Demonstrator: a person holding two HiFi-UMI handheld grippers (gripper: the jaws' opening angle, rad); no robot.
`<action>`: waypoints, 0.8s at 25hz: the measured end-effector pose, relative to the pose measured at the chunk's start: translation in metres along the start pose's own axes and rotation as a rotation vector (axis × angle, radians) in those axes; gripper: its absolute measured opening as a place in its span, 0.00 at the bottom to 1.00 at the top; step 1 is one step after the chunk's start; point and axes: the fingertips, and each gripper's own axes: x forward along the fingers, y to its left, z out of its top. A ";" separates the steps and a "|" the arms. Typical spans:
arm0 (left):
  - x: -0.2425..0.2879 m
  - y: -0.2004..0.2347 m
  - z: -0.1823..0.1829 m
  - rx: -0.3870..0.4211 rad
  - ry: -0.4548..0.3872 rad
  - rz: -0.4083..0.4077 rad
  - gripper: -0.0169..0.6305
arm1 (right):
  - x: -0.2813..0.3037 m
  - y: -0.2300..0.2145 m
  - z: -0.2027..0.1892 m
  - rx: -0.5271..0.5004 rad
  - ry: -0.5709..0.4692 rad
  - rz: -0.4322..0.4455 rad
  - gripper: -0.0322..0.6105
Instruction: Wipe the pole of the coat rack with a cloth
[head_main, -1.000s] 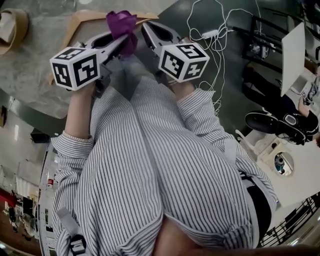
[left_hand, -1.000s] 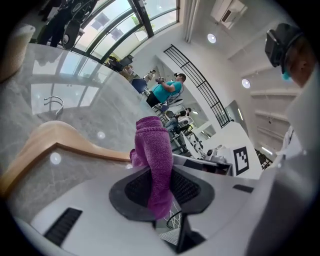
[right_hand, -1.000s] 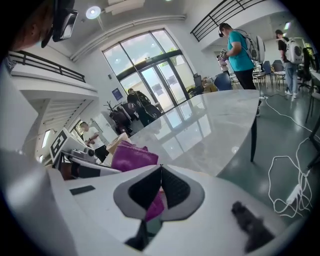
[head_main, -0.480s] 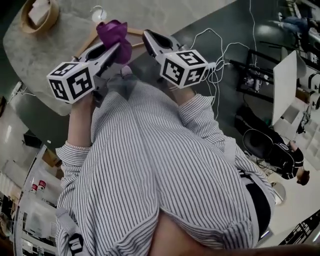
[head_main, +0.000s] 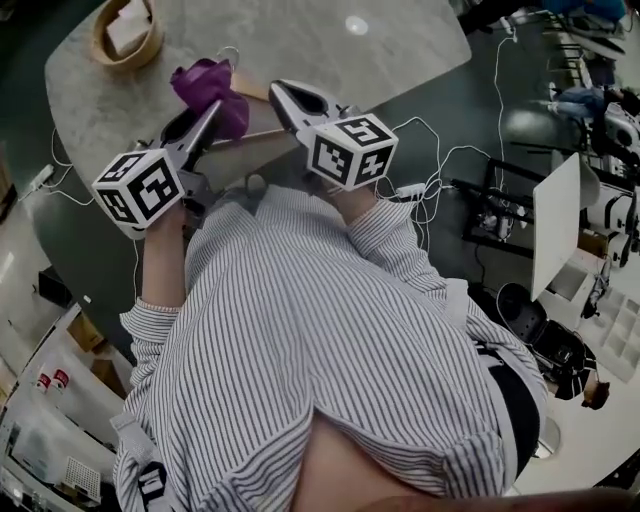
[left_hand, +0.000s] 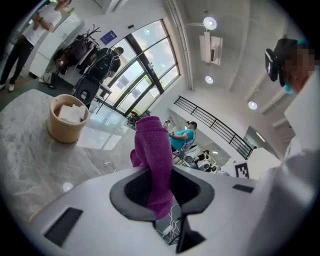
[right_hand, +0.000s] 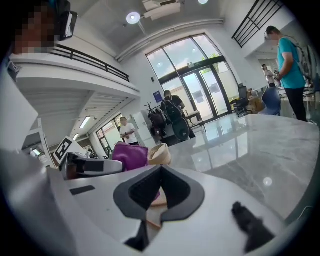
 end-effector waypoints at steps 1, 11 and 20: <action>-0.004 0.000 0.004 -0.002 -0.019 -0.002 0.18 | 0.002 0.003 0.004 -0.007 -0.008 0.009 0.07; -0.044 0.021 0.027 -0.002 -0.149 0.023 0.18 | 0.025 0.053 0.023 -0.051 -0.087 0.177 0.07; -0.047 0.025 0.029 -0.013 -0.185 0.028 0.18 | 0.027 0.053 0.024 -0.115 -0.061 0.160 0.07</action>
